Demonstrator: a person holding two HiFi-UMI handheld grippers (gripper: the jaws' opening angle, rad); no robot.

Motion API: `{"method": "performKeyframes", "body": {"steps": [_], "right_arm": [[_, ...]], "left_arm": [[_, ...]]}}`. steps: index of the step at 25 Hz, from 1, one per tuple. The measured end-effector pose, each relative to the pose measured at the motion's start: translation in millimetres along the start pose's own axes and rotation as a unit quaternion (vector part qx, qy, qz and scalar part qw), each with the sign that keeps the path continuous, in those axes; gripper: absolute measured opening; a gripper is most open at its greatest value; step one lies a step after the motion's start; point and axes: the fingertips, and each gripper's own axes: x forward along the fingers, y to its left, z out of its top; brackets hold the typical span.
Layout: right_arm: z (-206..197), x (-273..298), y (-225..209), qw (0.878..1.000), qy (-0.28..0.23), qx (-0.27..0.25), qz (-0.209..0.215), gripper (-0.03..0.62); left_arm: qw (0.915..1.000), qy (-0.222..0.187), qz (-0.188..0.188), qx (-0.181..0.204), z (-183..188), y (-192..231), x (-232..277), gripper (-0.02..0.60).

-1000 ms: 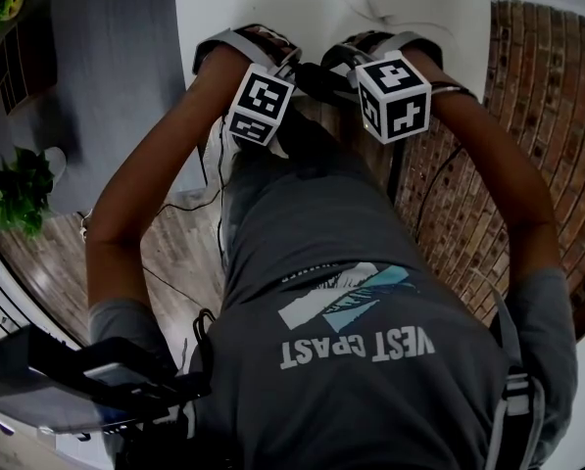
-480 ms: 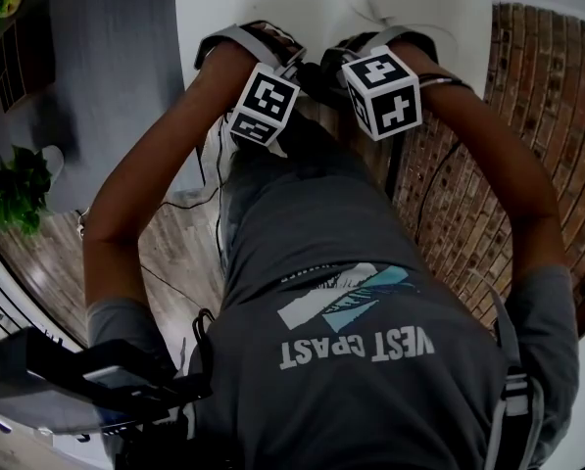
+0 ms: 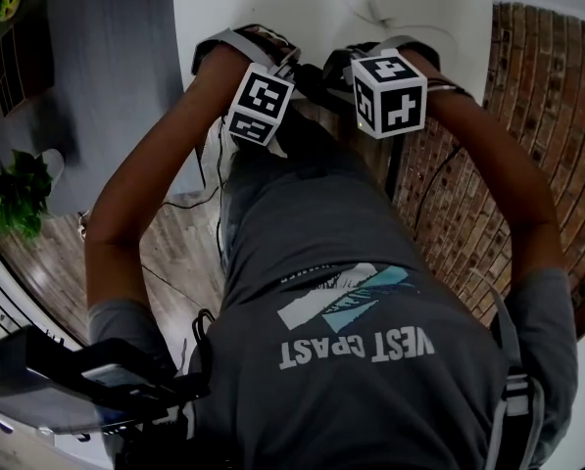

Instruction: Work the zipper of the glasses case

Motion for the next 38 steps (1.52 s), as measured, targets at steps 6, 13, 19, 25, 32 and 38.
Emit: {"method": "performKeyframes", "body": {"steps": [6, 13, 19, 25, 32, 38], "right_arm": [[-9.2, -6.3, -23.4, 0.993, -0.022, 0.095, -0.071, -0.008], [-16.6, 3.5, -17.0, 0.989, -0.015, 0.128, -0.074, -0.008], [-1.8, -7.1, -27.3, 0.984, -0.055, 0.119, -0.124, -0.006], [34.5, -1.3, -31.0, 0.992, -0.064, 0.067, -0.089, 0.086], [29.6, 2.3, -35.0, 0.998, 0.009, 0.003, -0.057, 0.095], [17.5, 3.4, -15.4, 0.997, 0.062, -0.037, -0.007, 0.095]], "left_arm": [[0.9966, 0.008, 0.018, -0.081, -21.7, 6.7, 3.4, 0.020], [0.9906, 0.024, 0.023, -0.133, -52.8, -3.7, 10.8, 0.015], [0.9893, 0.020, 0.012, -0.144, -51.5, -10.9, 10.4, 0.014], [0.9872, 0.013, 0.012, -0.159, -47.7, -5.1, 4.8, 0.014], [0.9910, 0.018, 0.034, -0.128, -27.3, 11.5, -11.4, 0.014], [0.9913, 0.033, 0.030, -0.124, -24.9, 17.4, -10.4, 0.014]]}}
